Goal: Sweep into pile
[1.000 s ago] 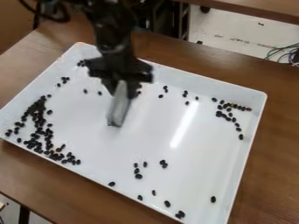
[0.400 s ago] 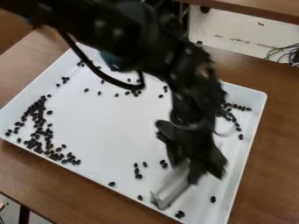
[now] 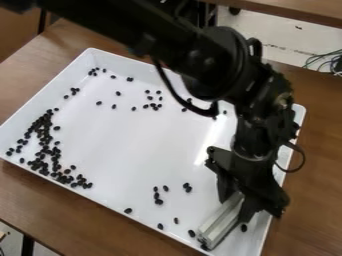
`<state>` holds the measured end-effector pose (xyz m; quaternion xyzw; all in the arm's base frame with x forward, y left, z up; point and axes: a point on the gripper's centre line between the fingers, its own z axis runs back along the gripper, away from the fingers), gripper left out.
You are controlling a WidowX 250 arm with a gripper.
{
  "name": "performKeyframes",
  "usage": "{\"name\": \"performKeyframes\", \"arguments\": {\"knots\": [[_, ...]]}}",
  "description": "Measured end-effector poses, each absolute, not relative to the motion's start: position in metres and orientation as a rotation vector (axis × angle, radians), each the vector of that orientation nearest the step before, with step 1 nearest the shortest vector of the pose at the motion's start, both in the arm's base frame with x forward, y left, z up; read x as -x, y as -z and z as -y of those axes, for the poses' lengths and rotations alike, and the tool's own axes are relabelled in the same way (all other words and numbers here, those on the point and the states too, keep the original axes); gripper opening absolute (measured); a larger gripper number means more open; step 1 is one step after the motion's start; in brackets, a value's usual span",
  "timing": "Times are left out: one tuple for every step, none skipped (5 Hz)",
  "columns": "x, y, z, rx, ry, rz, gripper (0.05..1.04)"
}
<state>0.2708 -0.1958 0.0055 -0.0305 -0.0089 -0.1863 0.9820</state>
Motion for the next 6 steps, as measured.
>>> {"name": "performKeyframes", "arguments": {"knots": [[-0.283, 0.000, 0.198, 0.042, 0.340, 0.014, 0.353], [-0.296, 0.004, 0.197, 0.053, 0.306, -0.002, 0.353], [-0.324, 0.002, 0.198, 0.083, 0.275, 0.014, 0.353], [-0.353, -0.001, 0.192, 0.122, 0.216, 0.042, 0.353], [-0.371, -0.003, 0.180, 0.127, 0.171, 0.058, 0.353], [-0.383, -0.002, 0.148, 0.183, 0.051, 0.069, 0.353]]}}
